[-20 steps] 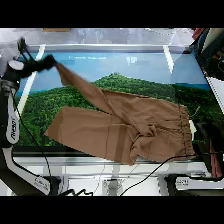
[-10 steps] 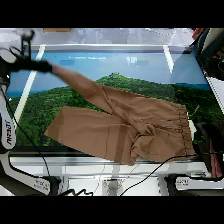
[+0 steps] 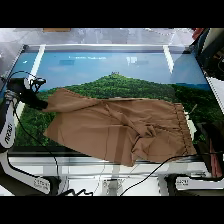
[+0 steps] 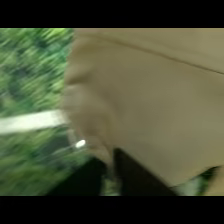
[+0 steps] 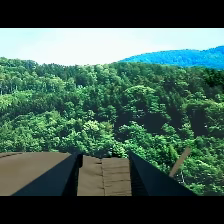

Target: Fold the clothes and pants, and hang the long-sleeved shirts on hangers.

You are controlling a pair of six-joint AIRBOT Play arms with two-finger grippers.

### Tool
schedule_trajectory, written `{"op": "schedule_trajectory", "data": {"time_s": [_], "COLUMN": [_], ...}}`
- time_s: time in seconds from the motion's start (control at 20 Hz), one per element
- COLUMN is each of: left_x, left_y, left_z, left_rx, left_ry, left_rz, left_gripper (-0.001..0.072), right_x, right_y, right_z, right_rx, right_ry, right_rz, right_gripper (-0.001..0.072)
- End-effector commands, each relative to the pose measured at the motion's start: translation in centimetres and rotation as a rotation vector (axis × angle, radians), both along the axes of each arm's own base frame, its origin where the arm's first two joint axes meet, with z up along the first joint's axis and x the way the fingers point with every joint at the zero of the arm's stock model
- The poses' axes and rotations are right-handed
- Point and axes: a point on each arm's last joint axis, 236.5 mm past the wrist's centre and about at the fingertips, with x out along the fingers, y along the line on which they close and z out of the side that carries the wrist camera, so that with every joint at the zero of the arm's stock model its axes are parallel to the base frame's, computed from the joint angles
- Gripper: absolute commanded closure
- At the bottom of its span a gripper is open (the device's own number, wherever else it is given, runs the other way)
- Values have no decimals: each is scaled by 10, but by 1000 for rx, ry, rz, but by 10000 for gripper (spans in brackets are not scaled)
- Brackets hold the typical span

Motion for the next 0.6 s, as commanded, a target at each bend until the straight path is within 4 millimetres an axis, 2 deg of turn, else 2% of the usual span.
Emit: {"op": "schedule_trajectory", "data": {"time_s": [0.0,0.1,0.25,0.3,0.4,0.45,0.55], "left_x": [1,8,40,57,80,88,101], "left_y": [20,18,17,11,-15,-29,-48], "left_z": [1,5,28,39,51,53,52], "left_rx": [90,91,76,38,-90,-159,-283], "left_ry": [-16,-41,-197,-270,-350,-369,-391], "left_rz": [18,26,135,167,172,182,223], "left_gripper": [-4,5,8,8,17,53,53], "right_x": [0,0,2,3,4,4,4], "right_y": [1,1,0,0,-1,-1,-1], "right_z": [0,-1,0,0,1,2,2], "right_rx": [4,5,2,1,-1,-1,-1], "right_ry": [0,0,-7,-11,-17,-19,-20], "right_rz": [1,1,1,0,-2,-1,-2], "right_gripper": [382,382,382,382,382,382,382]}}
